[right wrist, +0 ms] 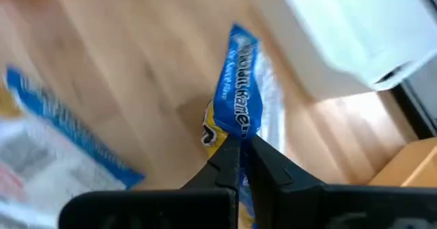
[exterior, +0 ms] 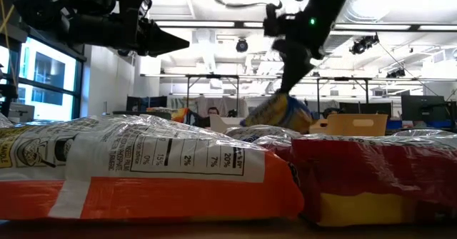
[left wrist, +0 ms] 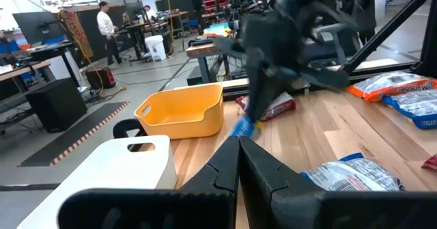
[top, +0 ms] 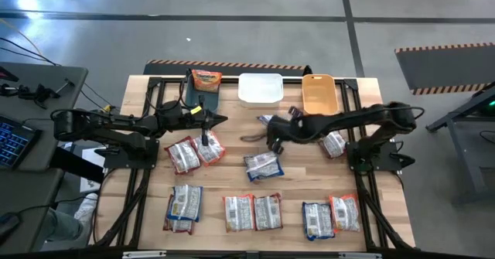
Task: Sort Maruchan noodles
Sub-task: Put the top blue noodle pack into the white bin
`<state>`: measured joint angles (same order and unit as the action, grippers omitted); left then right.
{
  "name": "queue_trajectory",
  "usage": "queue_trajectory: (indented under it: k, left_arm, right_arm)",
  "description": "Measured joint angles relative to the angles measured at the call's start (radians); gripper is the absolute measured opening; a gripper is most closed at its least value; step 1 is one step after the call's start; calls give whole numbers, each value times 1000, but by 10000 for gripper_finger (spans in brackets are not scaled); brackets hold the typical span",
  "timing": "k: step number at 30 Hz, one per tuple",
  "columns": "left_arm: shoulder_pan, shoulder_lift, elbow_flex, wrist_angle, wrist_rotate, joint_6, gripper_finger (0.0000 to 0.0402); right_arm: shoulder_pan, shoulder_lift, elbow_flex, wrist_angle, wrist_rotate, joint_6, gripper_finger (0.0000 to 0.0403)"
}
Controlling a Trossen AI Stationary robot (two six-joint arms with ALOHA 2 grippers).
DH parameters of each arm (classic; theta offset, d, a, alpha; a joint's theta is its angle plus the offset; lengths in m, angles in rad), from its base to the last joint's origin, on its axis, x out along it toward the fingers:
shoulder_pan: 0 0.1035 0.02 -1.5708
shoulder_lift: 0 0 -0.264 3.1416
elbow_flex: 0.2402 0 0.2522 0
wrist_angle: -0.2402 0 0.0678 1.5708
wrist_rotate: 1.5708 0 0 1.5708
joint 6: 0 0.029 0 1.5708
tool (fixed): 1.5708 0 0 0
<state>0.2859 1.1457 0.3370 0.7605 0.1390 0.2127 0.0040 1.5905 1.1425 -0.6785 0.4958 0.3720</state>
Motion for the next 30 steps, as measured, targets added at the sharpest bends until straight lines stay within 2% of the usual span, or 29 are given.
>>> queue_trajectory:
  k: [10,16,19,22,25,30]
  left_arm:
    - [0,0,0,0,0,0,1]
    - [0,0,0,0,0,0,1]
    - [0,0,0,0,0,0,1]
    - [0,0,0,0,0,0,1]
    - [0,0,0,0,0,5,1]
    - [0,0,0,-19,0,-10,1]
  right_arm:
    - [-114,-175,-118,281,-23,-12,0]
    - [-141,-217,-184,301,-87,19,0]
    - [-134,-217,-216,295,-157,49,0]
    - [-103,-197,-254,302,-220,9,0]
    - [-60,-154,-289,300,-204,-22,7]
    - [-1,-57,-306,326,-209,-35,69]
